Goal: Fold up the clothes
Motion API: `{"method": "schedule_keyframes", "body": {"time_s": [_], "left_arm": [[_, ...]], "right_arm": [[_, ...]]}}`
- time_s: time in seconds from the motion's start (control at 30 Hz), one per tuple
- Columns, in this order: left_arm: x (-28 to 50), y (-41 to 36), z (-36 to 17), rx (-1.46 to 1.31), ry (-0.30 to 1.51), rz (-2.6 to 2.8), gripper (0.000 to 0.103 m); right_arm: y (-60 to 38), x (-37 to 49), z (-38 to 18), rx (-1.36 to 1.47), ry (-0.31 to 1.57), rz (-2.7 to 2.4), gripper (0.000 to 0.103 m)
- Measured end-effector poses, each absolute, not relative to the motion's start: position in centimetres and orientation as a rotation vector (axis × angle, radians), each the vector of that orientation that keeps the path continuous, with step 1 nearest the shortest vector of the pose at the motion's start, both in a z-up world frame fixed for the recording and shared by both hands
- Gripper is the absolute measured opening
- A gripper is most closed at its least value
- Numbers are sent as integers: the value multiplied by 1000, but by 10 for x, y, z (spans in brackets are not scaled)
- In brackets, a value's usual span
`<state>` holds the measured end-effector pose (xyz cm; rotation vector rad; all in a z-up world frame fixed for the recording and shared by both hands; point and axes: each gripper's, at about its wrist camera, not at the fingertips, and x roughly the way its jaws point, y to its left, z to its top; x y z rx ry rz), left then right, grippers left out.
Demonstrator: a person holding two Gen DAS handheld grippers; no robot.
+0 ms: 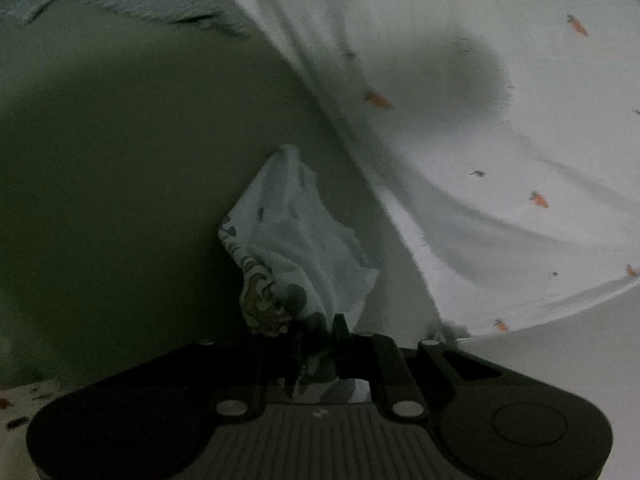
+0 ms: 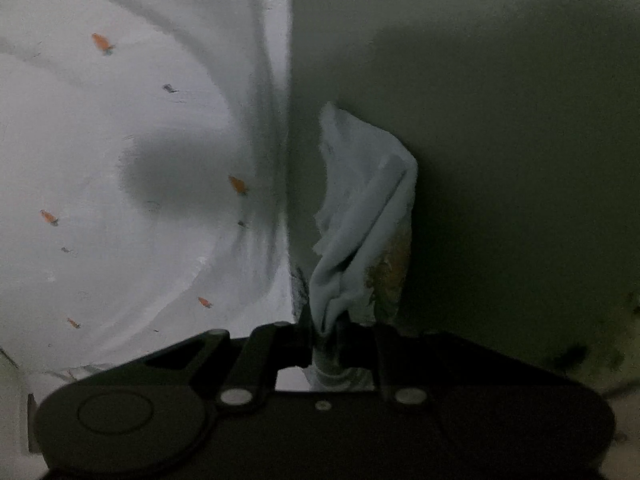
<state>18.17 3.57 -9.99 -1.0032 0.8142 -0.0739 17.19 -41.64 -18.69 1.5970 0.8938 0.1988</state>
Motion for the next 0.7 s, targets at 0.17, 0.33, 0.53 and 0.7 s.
{"method": "schedule_keyframes", "body": {"time_s": [0.17, 0.33, 0.53, 0.7], "left_arm": [[185, 38, -115, -1070, 820, -25, 14], [201, 32, -114, -1071, 811, -10, 15], [231, 35, -120, -1118, 815, 11, 15], [265, 36, -121, -1149, 806, 1, 15]], "right_arm": [[-416, 174, -206, 1679, 943, 176, 11], [-416, 189, -209, 1684, 941, 186, 11], [-413, 226, -211, 1698, 971, 173, 11], [-413, 259, -216, 1742, 949, 171, 11]]}}
